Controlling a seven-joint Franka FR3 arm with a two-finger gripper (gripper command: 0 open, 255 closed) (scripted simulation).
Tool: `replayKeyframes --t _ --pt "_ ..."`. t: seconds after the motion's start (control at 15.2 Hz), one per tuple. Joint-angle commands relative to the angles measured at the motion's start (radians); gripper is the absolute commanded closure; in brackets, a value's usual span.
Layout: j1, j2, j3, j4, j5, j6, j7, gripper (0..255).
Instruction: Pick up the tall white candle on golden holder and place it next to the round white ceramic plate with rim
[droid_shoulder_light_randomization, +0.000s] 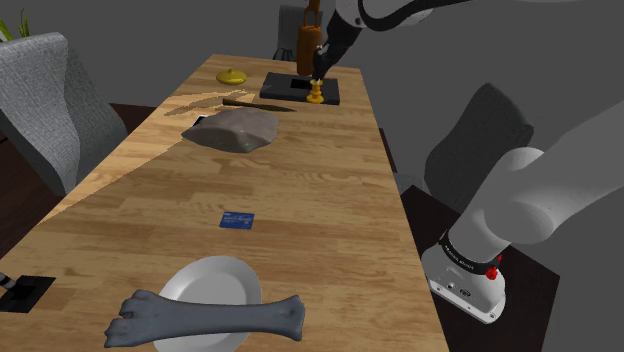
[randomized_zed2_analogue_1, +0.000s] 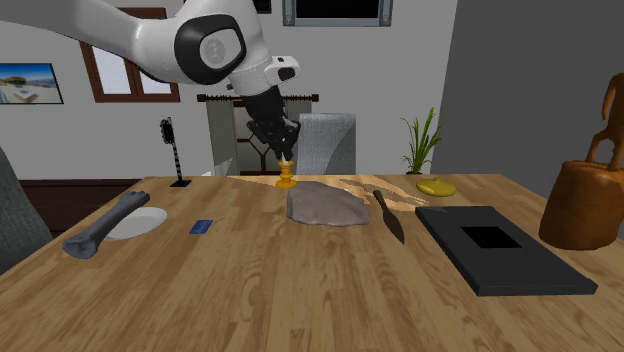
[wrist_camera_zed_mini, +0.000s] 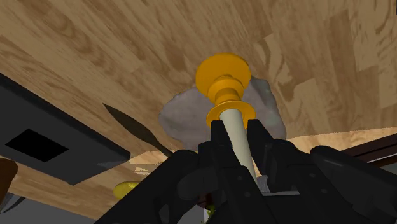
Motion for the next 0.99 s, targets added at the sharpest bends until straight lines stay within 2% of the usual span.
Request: replayKeyframes --t 0.0,0.46,0.92 --pt "0.010 -0.024 0.045 -0.028 -0.012 0.004 0.063 255" --pt "0.048 -0.066 0.192 -0.058 -0.034 -0.012 0.259 255" --pt "0.082 -0.057 0.344 -0.031 -0.052 -0.039 0.455 255"
